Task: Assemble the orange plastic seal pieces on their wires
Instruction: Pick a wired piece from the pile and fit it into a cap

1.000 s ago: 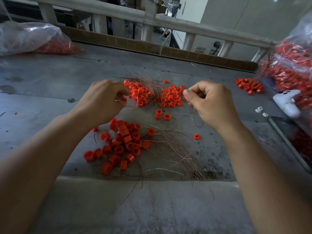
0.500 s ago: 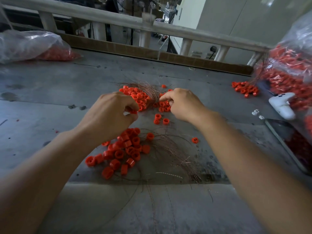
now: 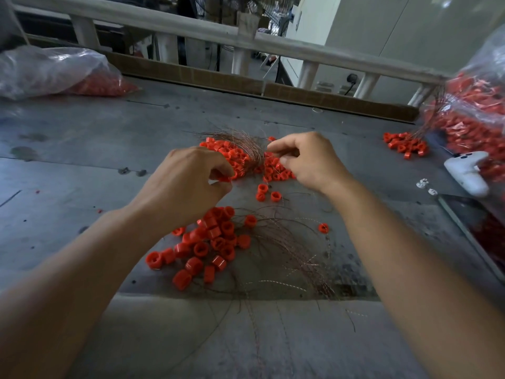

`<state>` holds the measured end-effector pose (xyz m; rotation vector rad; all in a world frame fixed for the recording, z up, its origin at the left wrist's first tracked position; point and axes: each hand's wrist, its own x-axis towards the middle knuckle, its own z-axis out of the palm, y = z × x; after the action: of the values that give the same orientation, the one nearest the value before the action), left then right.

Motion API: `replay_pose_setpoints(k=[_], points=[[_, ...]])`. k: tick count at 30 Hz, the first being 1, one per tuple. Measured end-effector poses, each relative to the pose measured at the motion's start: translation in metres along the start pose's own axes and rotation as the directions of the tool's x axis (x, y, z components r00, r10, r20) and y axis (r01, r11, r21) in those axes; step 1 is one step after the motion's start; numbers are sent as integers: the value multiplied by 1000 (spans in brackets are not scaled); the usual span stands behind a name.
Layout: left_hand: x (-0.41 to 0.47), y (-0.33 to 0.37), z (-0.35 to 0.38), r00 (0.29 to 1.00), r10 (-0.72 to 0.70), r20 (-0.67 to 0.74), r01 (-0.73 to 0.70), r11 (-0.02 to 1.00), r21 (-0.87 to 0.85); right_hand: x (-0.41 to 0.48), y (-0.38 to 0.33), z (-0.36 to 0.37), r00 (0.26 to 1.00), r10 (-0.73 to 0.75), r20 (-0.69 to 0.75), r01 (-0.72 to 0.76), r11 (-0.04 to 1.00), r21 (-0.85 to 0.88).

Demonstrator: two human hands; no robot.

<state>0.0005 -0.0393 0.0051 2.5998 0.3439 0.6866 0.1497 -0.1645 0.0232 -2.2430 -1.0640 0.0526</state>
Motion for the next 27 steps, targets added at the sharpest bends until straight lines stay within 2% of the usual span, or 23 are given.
replay_pose_setpoints(k=[4, 9, 12, 14, 17, 20, 27], points=[[1, 2, -4, 993, -120, 11, 120, 979, -166, -13, -6, -13, 987, -100, -122, 118, 982, 150], [-1, 11, -11, 987, -148, 60, 159, 849, -503, -34, -14, -16, 908, -250, -336, 325, 927, 189], [-2, 18, -14, 989, -116, 89, 146, 778, -612, -41, -18, -15, 817, -378, -437, 447, 892, 65], [-4, 20, -14, 990, -91, 105, 138, 728, -672, -44, -21, -12, 775, -456, -437, 473, 878, -76], [-4, 21, -13, 992, -74, 101, 124, 677, -726, -47, -22, -8, 762, -512, -396, 481, 857, -183], [-4, 21, -12, 995, -68, 68, 96, 661, -744, -47, -23, -6, 776, -531, -340, 489, 847, -208], [-4, 22, -14, 999, -36, -4, 23, 700, -714, -48, -24, -6, 825, -494, -274, 468, 870, -157]])
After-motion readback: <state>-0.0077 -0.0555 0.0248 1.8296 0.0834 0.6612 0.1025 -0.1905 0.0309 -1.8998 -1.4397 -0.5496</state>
